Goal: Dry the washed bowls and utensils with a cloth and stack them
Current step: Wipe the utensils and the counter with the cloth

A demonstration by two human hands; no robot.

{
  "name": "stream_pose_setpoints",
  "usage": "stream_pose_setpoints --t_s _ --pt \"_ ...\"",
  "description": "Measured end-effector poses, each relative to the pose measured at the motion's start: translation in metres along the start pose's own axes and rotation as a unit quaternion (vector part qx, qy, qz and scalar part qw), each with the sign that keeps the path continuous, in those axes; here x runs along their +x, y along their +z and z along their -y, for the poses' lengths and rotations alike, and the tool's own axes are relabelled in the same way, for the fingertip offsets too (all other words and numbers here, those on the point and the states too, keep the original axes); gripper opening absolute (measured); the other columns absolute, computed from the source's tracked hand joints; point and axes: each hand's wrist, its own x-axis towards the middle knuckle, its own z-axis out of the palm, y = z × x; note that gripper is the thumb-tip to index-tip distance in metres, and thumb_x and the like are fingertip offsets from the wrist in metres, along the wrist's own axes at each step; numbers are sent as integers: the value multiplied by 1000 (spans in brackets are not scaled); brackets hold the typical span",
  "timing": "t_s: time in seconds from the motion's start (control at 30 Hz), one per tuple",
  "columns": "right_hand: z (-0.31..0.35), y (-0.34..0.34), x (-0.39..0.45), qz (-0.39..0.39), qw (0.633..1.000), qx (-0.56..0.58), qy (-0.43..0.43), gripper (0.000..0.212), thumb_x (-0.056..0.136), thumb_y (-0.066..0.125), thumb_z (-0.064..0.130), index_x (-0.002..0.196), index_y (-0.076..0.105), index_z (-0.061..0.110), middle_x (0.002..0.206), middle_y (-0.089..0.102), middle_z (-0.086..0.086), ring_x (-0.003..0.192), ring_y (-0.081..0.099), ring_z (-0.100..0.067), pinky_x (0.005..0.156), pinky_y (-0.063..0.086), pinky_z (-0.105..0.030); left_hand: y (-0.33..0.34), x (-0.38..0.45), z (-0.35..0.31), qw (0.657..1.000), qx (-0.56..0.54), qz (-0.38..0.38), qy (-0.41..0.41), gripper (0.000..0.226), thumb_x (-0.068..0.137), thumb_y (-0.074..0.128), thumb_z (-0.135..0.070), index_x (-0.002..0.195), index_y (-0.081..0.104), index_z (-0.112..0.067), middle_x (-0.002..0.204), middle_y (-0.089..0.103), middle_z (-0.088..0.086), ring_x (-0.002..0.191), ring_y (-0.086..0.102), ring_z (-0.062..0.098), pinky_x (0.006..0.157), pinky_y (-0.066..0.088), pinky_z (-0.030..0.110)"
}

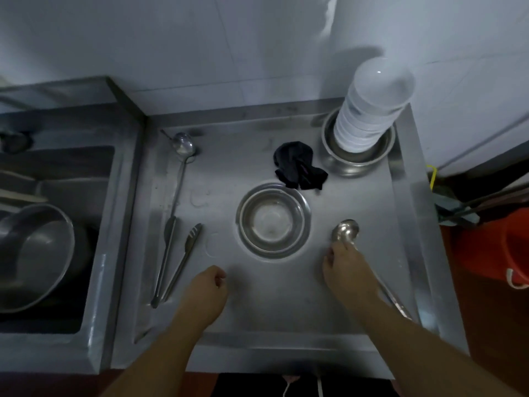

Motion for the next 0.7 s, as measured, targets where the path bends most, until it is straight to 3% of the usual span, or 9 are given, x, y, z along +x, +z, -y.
stream_pose_setpoints --t_s 0.1,0.23,0.33,0.47,0.57,0.63,0.7 --pt "65 14 15 49 998 39 -9 10 98 59 23 100 60 14 98 64 -12 89 63 -36 67 44 -38 -34 37 18 1000 24 -8 14 20 101 52 -23 115 65 -28 95 71 -2 73 66 14 60 50 28" --pt "157 35 47 112 989 96 -14 19 103 55 26 114 63 13 107 70 -11 97 67 -33 78 52 -38 -81 87 34 998 26 -44 22 15 101 54 -25 107 68 -23 98 73 5 76 63 19 71 53 32" --pt "220 51 77 123 981 150 10 21 102 58 26 111 69 10 110 74 -14 106 66 -35 81 45 -33 -113 126 42 997 13 -68 38 16 101 57 -25 107 70 -17 100 73 9 82 65 25 75 52 31" --pt "289 72 117 141 971 190 26 21 99 60 28 106 73 13 113 75 -13 110 67 -34 87 47 -31 -144 173 51 997 -12 -58 50 18 102 54 -24 110 68 -17 101 73 8 87 68 24 72 52 30" --pt "328 86 146 164 964 206 18 21 99 61 28 82 68 17 84 67 -6 91 65 -29 74 39 -25 -154 200 50 996 -25 -71 56 21 103 54 -23 116 68 -15 109 73 9 94 67 24 76 48 28" --pt "348 96 161 167 963 212 22 40 99 61 25 62 51 18 62 50 3 68 54 -21 62 35 -26 -157 216 47 996 -20 -73 54 24 105 53 -22 121 69 -13 115 72 10 101 66 26 80 47 28" --pt "363 104 172 172 960 219 35 48 98 60 17 54 42 18 52 40 3 53 43 -16 54 32 -28 -157 229 45 997 -5 -58 50 23 106 51 -22 114 70 -11 113 72 10 103 67 29 82 51 32"
